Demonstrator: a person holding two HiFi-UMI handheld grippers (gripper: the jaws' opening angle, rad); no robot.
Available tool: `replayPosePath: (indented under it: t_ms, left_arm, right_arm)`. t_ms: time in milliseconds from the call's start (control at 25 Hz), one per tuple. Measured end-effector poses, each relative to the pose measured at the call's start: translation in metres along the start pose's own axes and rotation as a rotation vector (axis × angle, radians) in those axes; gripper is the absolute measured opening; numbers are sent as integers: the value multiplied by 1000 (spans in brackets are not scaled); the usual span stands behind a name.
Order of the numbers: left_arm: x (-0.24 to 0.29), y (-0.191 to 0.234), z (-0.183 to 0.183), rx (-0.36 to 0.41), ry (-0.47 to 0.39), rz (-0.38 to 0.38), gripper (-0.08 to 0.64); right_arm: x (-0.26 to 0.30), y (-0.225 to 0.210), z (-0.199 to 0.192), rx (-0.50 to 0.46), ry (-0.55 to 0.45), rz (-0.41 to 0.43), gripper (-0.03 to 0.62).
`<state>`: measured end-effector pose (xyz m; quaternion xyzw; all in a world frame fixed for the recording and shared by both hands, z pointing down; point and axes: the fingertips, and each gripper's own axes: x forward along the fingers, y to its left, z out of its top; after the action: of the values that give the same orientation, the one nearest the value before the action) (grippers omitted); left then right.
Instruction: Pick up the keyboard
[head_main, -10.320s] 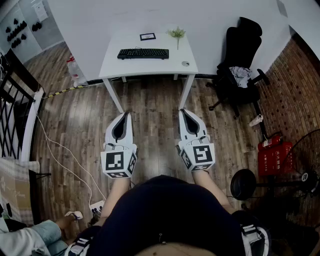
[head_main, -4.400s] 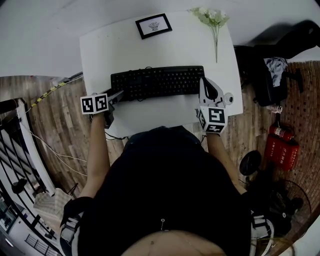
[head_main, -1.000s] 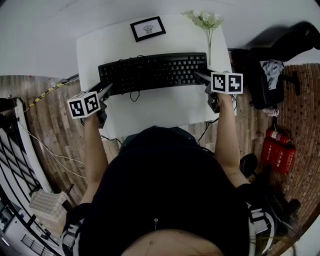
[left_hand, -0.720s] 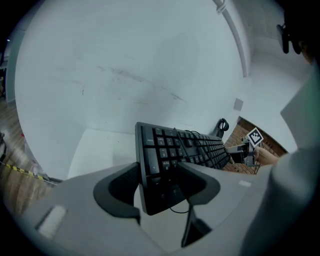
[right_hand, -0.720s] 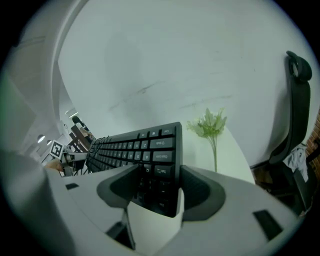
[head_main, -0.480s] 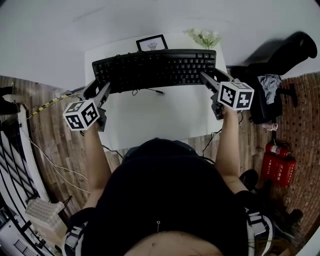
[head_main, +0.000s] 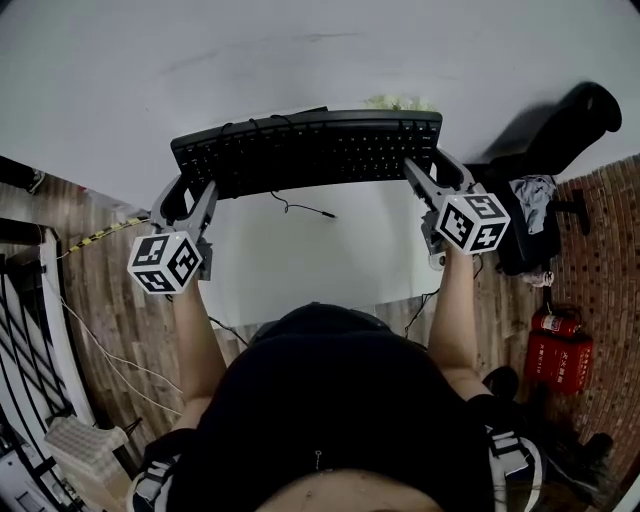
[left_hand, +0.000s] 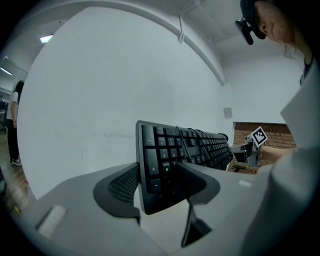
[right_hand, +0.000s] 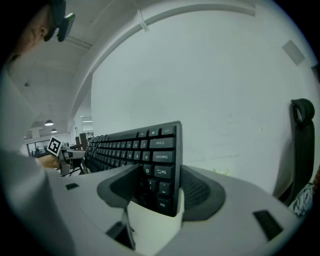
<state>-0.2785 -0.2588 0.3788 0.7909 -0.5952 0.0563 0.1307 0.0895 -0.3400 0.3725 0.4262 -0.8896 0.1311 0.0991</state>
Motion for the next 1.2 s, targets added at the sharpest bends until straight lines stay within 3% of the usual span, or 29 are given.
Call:
replayPosePath:
  t_ms: [640, 880, 1200]
  left_arm:
    - [-30, -11, 42, 174, -222, 65, 252]
    - [-38, -14, 36, 204, -267, 76, 252]
    - [-41, -18, 8, 205, -261, 86, 250]
  right_arm:
    - [-24, 19, 42, -162, -261, -9, 270]
    - [-31, 23, 36, -186, -320, -8, 270]
    - [-32, 21, 9, -187, -319, -4, 270]
